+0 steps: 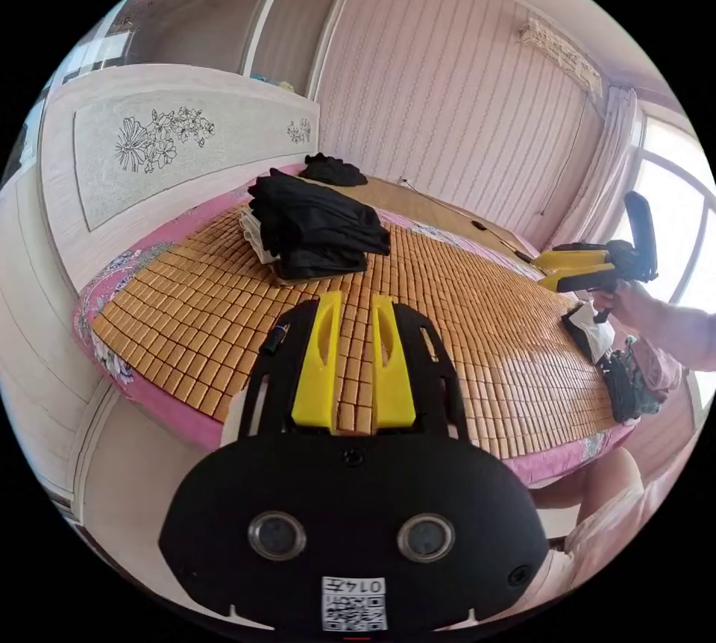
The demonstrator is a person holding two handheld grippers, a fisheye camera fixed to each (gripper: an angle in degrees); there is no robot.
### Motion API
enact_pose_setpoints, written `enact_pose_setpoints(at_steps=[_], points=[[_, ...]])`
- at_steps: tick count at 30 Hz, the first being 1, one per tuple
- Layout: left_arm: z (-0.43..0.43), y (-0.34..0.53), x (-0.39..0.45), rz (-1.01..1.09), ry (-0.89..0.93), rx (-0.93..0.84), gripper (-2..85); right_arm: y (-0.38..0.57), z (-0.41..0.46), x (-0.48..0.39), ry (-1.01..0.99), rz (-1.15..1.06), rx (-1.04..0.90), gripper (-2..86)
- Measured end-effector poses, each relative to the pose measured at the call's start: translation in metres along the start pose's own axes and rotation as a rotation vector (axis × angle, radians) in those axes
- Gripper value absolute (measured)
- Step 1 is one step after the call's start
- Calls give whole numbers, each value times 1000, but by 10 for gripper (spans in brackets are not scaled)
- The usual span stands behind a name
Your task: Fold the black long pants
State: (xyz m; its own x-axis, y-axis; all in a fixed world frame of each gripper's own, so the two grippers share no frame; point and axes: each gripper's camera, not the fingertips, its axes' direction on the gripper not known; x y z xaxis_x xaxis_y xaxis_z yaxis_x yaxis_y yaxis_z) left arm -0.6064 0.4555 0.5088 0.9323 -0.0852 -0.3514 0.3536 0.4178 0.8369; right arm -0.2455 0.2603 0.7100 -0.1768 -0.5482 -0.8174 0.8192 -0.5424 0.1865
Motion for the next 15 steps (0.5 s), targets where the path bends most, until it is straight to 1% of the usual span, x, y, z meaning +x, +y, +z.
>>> enact_pose_setpoints(at_steps=[3,6,8,10,12,15], points=[[14,-38,-37,-58,-8,34,82,-60,49,7,9,-10,-24,122],[34,-76,-69,-98,-34,9,90,-111,98,16,0,9,-51,160],[52,-101,-89,-121,-27,-15,93,-135,126,25,-11,42,-74,167],[64,-115,-98,-110,-16,-13,97,-158,159,38,-2,104,-96,168],[74,-124,-106,-95,-47,-8,109,-171,181,50,43,153,-104,167],[98,-133,-121,-157,-23,-103,122,-186,214,74,88,268,-121,158]])
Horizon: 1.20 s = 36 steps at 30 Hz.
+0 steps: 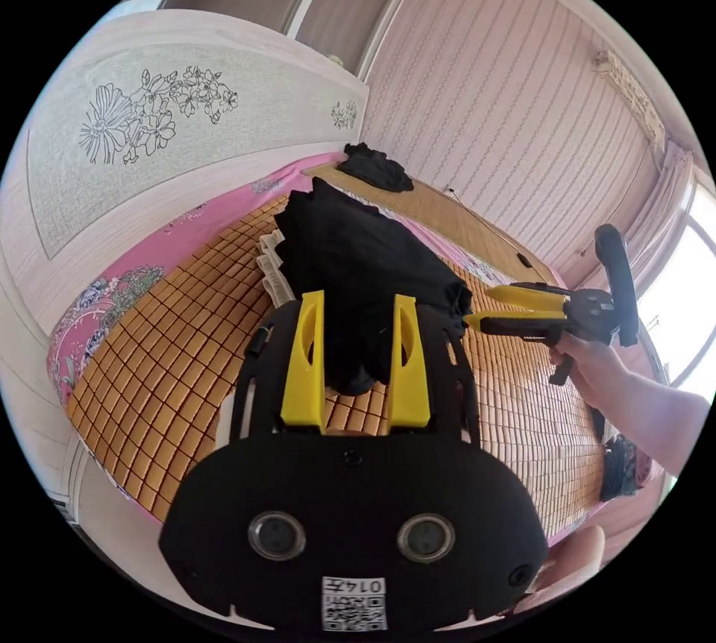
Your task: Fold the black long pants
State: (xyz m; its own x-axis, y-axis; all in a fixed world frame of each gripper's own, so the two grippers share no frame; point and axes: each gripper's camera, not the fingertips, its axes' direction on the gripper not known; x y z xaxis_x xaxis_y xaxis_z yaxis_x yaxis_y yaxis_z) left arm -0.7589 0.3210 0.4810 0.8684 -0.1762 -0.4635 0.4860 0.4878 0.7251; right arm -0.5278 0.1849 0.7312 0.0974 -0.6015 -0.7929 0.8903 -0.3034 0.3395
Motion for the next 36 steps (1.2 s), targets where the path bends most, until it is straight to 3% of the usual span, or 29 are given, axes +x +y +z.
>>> enact_pose_setpoints(at_steps=[2,5,7,15,18,21,26,27,29,32,36], points=[[13,-5,-4,3,34,-83,88,-11,18,9,-68,56,-37,137],[1,-8,2,83,1,-43,39,-20,35,13,-169,101,-128,80],[-10,-8,7,141,-65,-19,27,-12,16,8,-160,67,-28,11],[-106,-31,37,182,-114,274,7,33,-107,10,-372,-86,319,-9],[-159,-40,81,277,-41,415,8,79,-157,5,-438,-139,396,-9],[-195,-35,150,458,162,466,12,163,-190,-6,-406,-130,515,-8],[-140,66,310,763,543,150,28,318,-182,-17,-295,118,368,-3],[-125,86,325,770,575,108,30,355,-169,-21,-266,185,285,-2],[-62,166,369,714,651,-170,32,402,-148,-29,-206,252,108,-1],[-30,231,370,569,689,-398,10,463,-135,-41,-141,285,-66,1],[-51,253,317,437,667,-383,-5,494,-147,-49,-133,229,-78,59]])
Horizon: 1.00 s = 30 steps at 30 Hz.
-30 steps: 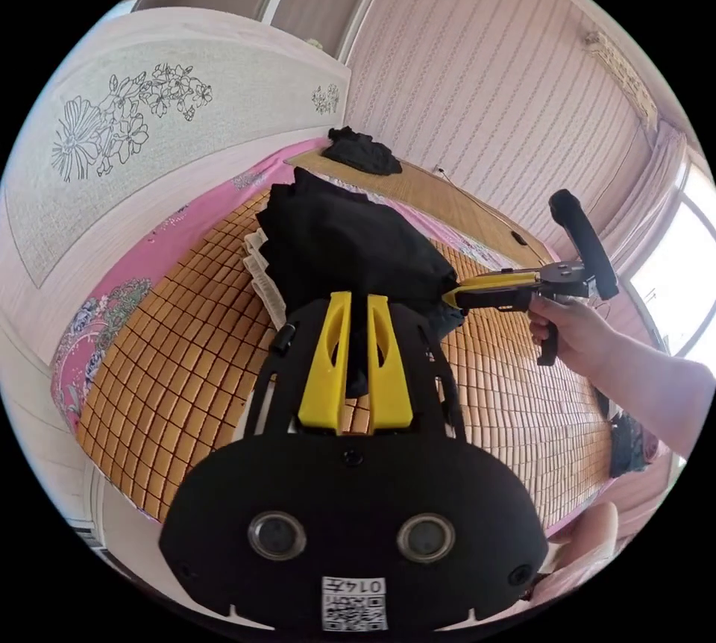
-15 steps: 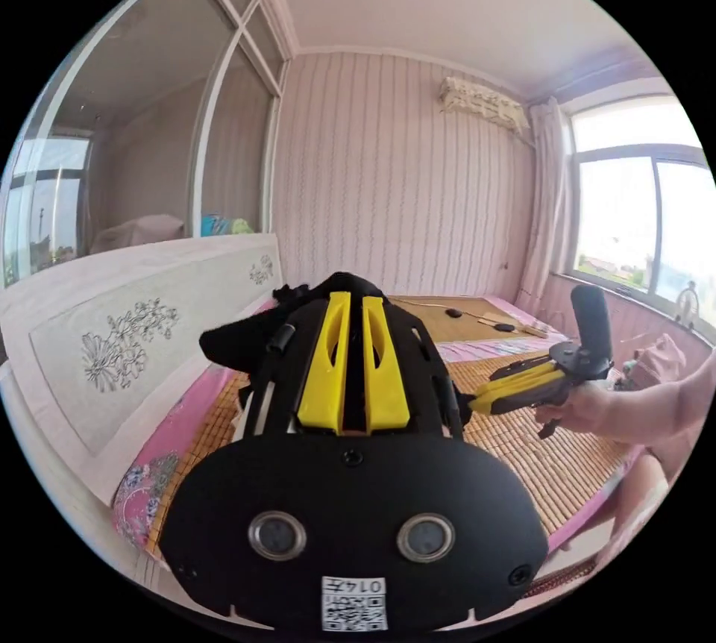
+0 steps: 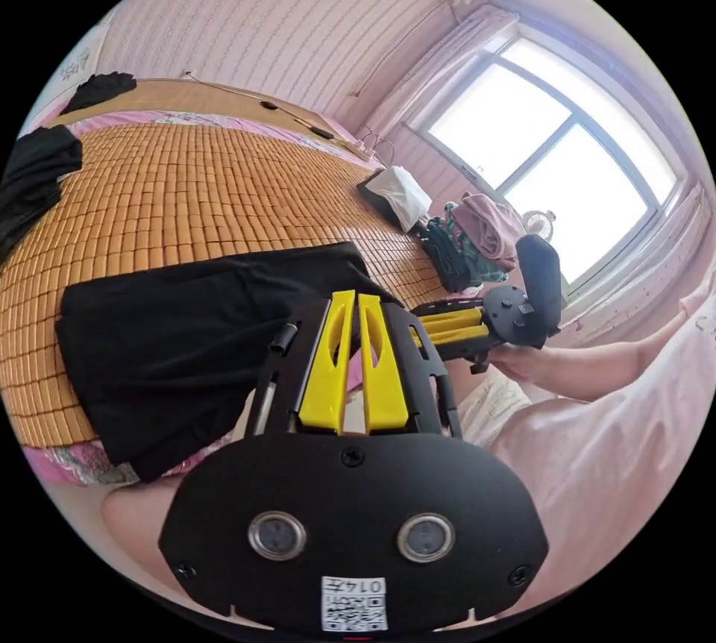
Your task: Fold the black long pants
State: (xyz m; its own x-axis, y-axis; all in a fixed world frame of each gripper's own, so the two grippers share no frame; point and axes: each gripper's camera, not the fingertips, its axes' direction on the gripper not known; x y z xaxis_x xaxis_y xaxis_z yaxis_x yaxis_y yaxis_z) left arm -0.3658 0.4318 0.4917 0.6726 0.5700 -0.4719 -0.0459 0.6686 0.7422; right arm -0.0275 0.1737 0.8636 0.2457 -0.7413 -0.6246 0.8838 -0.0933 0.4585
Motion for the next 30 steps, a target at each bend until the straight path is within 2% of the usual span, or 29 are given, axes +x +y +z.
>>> enact_pose_setpoints(at_steps=[4,7,11,13,14,15,19,21,25,30], points=[[-63,44,-38,-215,-219,49,6,-20,8,-16,74,-131,-14,169],[-95,66,-54,-328,-388,82,42,-54,19,-37,78,-257,-30,207],[-99,65,-62,-371,-502,48,86,-91,37,-46,139,-309,-81,218],[-92,58,-64,-374,-487,29,96,-101,59,-30,197,-234,-200,200],[-87,52,-63,-368,-485,19,98,-101,66,-24,183,-210,-253,188],[-85,50,-62,-363,-487,15,98,-98,62,-10,52,-135,-254,163],[-64,34,-62,-337,-502,-25,99,-78,29,24,-20,-6,-189,46],[-56,28,-65,-338,-505,-36,101,-66,8,39,-90,20,-157,42],[-39,6,-70,-298,-527,-69,110,-19,-79,82,-182,101,77,40],[-5,-26,-88,-268,-533,-155,91,71,-182,143,-175,305,307,38]])
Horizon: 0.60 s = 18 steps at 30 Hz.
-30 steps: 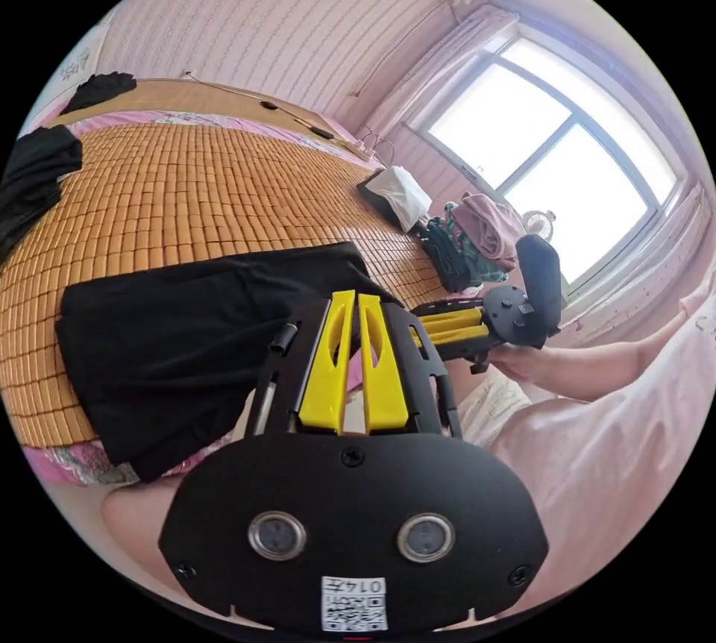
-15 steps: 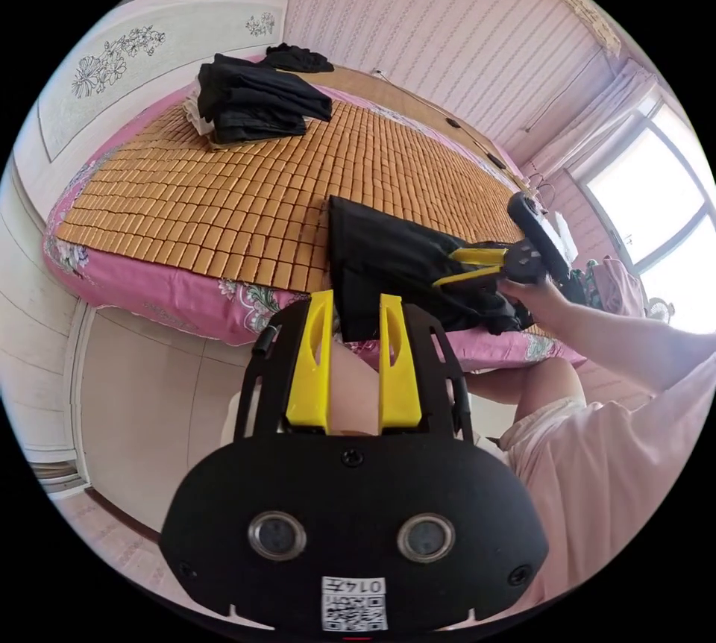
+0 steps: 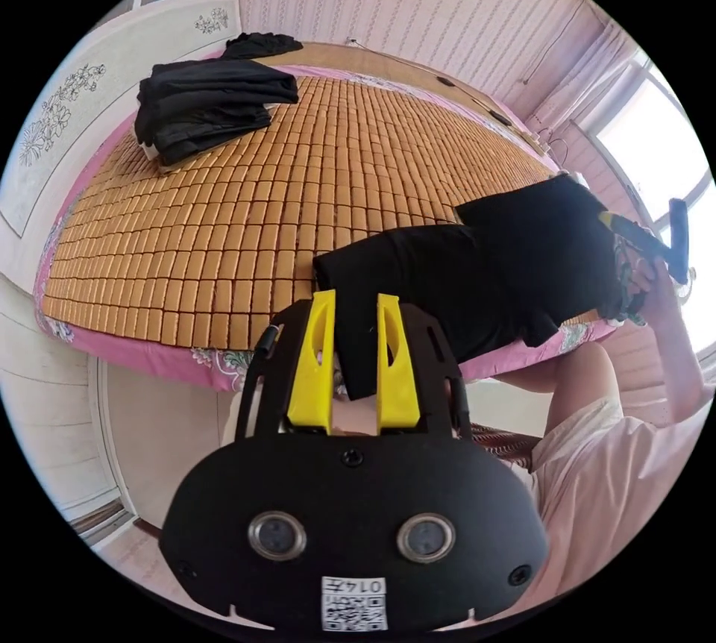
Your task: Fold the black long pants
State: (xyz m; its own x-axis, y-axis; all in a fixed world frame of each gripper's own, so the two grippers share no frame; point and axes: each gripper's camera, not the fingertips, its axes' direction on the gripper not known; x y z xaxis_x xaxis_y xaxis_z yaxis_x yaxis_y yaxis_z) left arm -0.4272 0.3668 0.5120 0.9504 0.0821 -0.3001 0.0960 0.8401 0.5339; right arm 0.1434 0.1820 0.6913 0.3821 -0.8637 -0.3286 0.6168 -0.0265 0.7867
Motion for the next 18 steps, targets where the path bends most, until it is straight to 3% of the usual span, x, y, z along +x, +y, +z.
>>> enact_pose_setpoints(at_steps=[4,10,14,18], points=[[41,-32,10,-29,-81,-153,78,41,-100,43,155,131,130,35],[50,-51,35,58,-223,-209,-5,70,-200,88,250,243,256,32],[15,-73,25,-66,-144,-46,-8,75,-244,105,201,280,368,31],[-15,-85,24,18,-165,33,-6,80,-283,108,175,233,426,31]])
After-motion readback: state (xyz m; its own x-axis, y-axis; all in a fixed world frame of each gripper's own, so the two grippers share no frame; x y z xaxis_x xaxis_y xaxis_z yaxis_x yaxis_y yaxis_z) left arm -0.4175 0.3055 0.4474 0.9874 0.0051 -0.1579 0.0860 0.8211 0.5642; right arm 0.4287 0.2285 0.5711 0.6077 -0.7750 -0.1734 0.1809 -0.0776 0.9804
